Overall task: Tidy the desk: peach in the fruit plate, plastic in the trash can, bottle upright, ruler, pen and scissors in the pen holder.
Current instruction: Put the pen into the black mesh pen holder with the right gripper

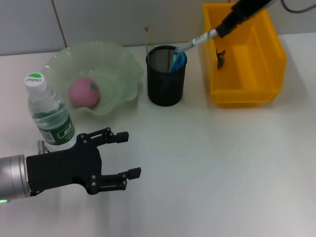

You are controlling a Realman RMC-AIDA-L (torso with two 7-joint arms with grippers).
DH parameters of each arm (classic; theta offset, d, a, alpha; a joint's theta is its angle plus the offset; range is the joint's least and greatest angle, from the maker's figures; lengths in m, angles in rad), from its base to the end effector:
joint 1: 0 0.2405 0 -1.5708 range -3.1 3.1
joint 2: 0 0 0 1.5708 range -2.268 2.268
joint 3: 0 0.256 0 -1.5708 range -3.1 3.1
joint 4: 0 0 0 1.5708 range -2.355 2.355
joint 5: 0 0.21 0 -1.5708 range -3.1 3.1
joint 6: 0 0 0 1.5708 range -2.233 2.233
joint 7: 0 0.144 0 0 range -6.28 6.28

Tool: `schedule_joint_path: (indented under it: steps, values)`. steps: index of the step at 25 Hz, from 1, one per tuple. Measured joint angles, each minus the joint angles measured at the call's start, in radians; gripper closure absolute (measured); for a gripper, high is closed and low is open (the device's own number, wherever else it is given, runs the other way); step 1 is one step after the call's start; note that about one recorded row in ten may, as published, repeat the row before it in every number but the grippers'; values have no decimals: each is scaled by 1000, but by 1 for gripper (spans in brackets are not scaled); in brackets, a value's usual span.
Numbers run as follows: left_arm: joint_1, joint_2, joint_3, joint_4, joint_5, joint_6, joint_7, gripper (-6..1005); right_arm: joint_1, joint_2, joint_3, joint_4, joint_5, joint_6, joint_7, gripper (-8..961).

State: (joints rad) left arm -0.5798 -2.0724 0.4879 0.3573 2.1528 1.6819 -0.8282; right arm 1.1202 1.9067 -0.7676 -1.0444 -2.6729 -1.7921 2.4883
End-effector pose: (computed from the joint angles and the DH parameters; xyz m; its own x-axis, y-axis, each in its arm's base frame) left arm -0.2603 0.2934 -0.0369 0.8231 0.0355 0.5669 0.1471 -0.9773 -0.1524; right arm 0.0916 0.4397 0.1113 0.7272 -0.6864 0.0058 -0.6345 -0.6754 -0.3758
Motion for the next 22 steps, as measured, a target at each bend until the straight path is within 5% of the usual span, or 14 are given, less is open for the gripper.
schedule_joint_path:
  steps: [10, 22]
  values:
    - [4, 0, 6, -11, -18, -2, 0, 170, 83, 23, -180, 209, -27, 220, 34, 786]
    - [9, 0, 2, -20, -18, -2, 1, 170, 146, 54, -197, 351, -92, 340, 37, 781]
